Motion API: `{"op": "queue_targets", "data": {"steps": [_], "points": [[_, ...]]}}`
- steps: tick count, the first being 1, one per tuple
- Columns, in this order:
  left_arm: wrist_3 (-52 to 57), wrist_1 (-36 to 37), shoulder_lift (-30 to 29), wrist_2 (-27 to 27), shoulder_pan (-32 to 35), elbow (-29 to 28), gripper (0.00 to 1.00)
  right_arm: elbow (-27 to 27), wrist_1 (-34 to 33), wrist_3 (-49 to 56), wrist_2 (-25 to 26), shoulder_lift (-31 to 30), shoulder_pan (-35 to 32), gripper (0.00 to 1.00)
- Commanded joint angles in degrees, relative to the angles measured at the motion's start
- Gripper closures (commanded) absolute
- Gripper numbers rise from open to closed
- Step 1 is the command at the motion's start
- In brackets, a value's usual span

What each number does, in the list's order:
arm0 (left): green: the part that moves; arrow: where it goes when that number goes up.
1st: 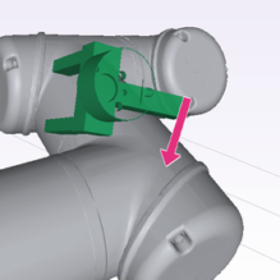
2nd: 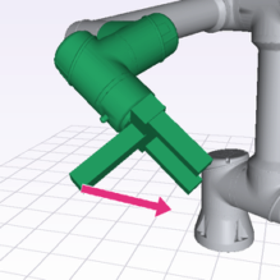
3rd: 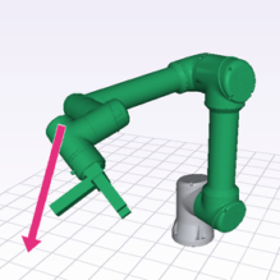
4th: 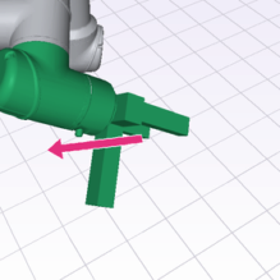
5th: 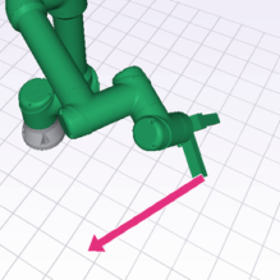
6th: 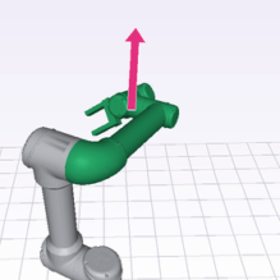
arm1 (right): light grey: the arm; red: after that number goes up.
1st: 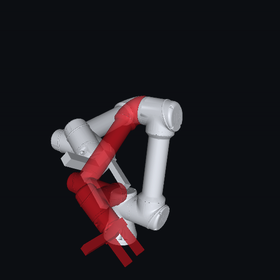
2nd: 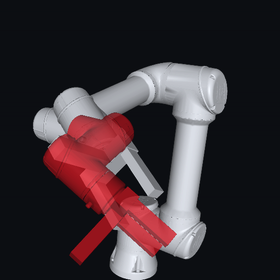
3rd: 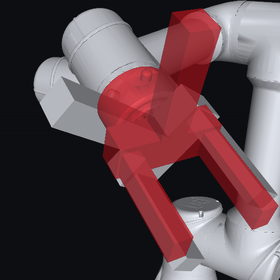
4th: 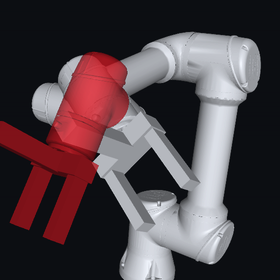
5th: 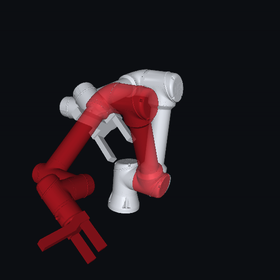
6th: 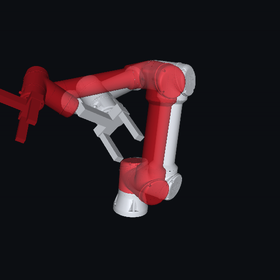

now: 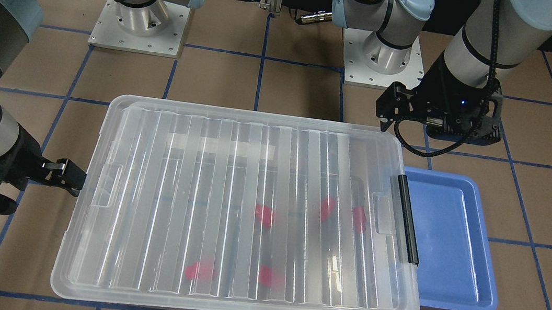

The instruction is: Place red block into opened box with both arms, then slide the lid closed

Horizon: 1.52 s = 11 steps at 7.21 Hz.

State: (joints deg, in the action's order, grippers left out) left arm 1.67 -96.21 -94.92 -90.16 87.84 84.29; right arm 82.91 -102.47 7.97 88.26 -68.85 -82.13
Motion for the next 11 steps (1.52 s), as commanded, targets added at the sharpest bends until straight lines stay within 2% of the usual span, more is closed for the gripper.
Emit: {"op": "queue_targets", "data": {"steps": [1, 2, 4, 6, 7, 8, 9, 10, 11], "points": [[0.0, 0.1, 0.0, 0.4, 0.1, 0.0, 0.0, -1.9, 0.0, -0.1, 0.2, -0.3, -0.1, 0.0], [0.1, 0.0, 0.0, -0.2, 0.1, 0.0, 0.0, -4.0, 1.6, -0.2, 0.7, -2.1, -0.2, 0.0], [0.0, 0.1, 0.0, 0.1, 0.1, -0.1, 0.0, -4.7, 7.8, -3.2, 0.4, -8.0, -1.0, 0.0], [0.0, 0.1, 0.0, 0.1, 0.1, -0.1, 0.0, -3.4, 11.2, -9.9, 1.2, -13.6, -7.6, 0.0], [0.0, 0.1, 0.0, 0.2, 0.1, -0.1, 0.0, 0.5, 11.3, -11.0, 1.3, -17.5, -9.2, 0.0], [0.0, 0.1, 0.0, 0.2, 0.1, 0.0, 0.0, 6.6, 8.5, -13.1, 1.1, -20.4, -9.2, 0.0], [0.0, 0.1, 0.0, 0.3, 0.1, -0.1, 0.0, 9.6, 2.6, -13.4, 1.4, -22.3, -9.2, 0.0], [0.0, 0.2, -0.1, 0.4, 0.0, 0.0, 0.0, 8.5, 2.7, -13.4, 1.4, -21.9, -9.2, 0.0], [0.0, 0.3, -0.1, 0.5, 0.0, -0.1, 0.0, 7.8, 3.9, -13.2, 3.7, -21.9, -9.3, 0.0]]}}
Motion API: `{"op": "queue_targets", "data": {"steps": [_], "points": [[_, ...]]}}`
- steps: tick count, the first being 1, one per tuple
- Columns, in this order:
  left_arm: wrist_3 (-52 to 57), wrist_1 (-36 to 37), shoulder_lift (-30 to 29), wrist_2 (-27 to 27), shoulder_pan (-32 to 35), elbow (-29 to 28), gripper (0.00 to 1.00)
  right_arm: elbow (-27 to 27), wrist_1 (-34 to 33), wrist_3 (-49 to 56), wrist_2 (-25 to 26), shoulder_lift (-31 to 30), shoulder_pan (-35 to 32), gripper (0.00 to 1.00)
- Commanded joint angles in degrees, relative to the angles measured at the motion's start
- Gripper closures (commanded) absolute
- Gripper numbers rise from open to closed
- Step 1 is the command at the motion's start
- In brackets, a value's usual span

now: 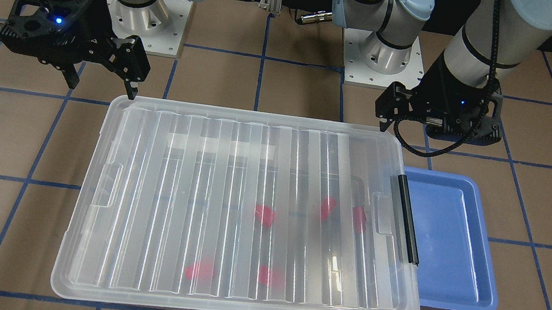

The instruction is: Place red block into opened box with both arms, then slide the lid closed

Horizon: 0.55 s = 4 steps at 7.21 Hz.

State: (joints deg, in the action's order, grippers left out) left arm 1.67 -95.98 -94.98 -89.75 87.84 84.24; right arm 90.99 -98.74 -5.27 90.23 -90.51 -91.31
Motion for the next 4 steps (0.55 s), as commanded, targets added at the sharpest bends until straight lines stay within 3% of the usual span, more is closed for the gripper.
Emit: {"op": "queue_targets", "data": {"steps": [1, 4], "points": [[0.0, 0.2, 0.1, 0.2, 0.0, 0.0, 0.0, -0.4, 0.2, 0.1, 2.3, -0.1, -0.1, 0.0], [0.0, 0.2, 0.1, 0.3, 0.0, -0.1, 0.0, -0.3, 0.2, 0.0, 1.4, 0.0, -0.1, 0.0]]}}
